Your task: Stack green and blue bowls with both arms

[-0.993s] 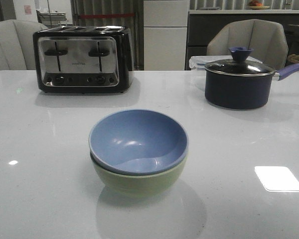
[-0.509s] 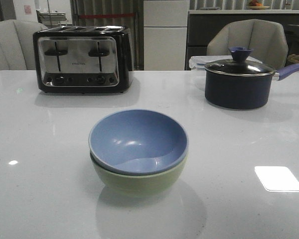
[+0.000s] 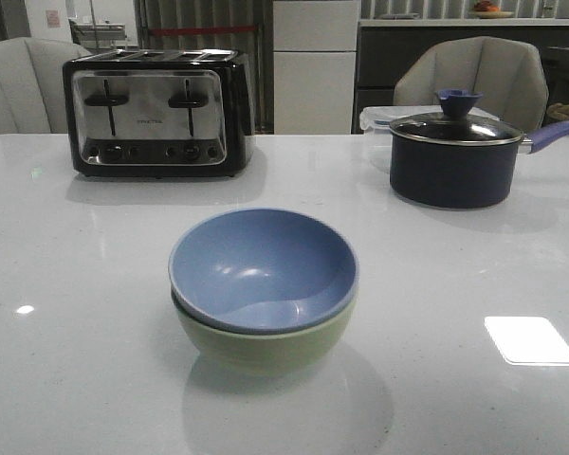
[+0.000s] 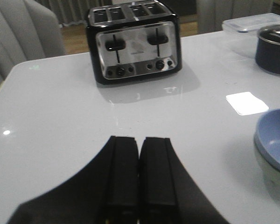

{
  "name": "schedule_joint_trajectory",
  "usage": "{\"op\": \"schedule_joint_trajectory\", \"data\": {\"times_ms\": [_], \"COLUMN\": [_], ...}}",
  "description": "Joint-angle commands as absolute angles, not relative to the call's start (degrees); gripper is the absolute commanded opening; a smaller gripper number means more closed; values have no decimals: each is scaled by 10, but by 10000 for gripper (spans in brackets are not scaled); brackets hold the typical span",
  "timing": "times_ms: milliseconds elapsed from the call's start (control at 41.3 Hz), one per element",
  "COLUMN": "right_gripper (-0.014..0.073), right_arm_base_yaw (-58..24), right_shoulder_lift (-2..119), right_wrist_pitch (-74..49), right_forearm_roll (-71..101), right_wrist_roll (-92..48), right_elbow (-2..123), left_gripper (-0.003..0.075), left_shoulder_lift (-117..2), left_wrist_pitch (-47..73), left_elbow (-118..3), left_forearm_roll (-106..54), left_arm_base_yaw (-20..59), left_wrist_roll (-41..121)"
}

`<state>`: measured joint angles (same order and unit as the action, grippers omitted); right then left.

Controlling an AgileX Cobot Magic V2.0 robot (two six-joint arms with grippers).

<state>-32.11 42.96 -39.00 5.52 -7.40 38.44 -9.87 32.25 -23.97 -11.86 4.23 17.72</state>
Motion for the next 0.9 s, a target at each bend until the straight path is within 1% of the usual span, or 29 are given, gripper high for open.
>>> {"op": "schedule_joint_trajectory", "data": {"times_ms": [0, 121, 170, 315, 387, 581, 630, 872], "right_gripper": [29, 29, 29, 29, 29, 29, 29, 29], "right_arm_base_yaw": [-322, -322, -322, -322, -322, -322, -322, -322], "right_shoulder_lift": [427, 427, 427, 427, 427, 427, 427, 427], "right_wrist_pitch": [-354, -354, -354, -354, -354, -354, -354, -354], "right_forearm_roll": [51, 51, 51, 51, 51, 51, 51, 51], "right_wrist_roll": [-80, -80, -80, -80, -80, -80, -80, -80], "right_elbow": [401, 401, 401, 401, 401, 401, 401, 401], "left_gripper": [97, 96, 96, 96, 96, 96, 96, 96], "left_shoulder_lift": [-82, -52, -44, -28, -20, 15, 15, 15], "left_wrist_pitch": [242, 197, 179, 107, 54, -38, -19, -17], "left_elbow": [-226, -181, -158, -98, -63, 7, 4, 5], "left_forearm_roll": [-107, -11, 14, 34, 27, 0, -10, -10], "left_arm_base_yaw": [31, 31, 31, 31, 31, 31, 31, 31], "left_wrist_roll": [140, 16, -8, -13, -13, -13, -12, -5]}}
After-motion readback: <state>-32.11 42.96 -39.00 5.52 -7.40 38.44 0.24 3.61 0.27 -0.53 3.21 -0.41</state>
